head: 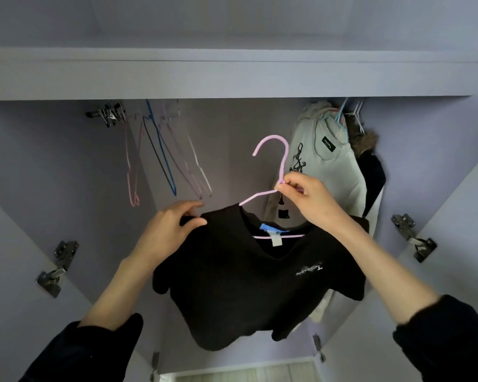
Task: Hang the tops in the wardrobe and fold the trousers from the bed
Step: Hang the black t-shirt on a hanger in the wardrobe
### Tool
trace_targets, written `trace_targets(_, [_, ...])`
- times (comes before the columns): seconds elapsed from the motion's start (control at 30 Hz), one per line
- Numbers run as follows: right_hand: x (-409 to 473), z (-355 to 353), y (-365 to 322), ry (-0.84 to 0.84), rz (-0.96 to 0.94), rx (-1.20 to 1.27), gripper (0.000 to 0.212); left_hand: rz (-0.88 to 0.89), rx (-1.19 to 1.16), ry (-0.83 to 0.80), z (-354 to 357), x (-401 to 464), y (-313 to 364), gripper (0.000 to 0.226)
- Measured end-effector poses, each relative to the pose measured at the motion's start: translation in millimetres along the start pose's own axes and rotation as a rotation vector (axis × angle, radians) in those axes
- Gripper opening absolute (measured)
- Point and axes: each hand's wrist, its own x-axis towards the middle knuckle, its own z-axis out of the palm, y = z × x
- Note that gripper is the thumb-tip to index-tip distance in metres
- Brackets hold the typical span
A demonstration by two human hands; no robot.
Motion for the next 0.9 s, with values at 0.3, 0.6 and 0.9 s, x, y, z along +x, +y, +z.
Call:
trace_targets(0.3, [-3, -26, 26, 0.032, 0.095, -0.003, 0.021, -0.066, -0.107, 0.072, 10, -6, -18, 0.021])
trace_targets(0.6, [-5, -18, 20, 0.055, 0.110, 0.041, 0.022, 0.095, 0.090, 0.176, 19, -1, 5, 0.033])
trace_targets(0.9, [-10, -25, 9, -0.144, 0.275, 0.289, 0.021, 0.184, 0.135, 0.110, 51, 8, 38, 0.017])
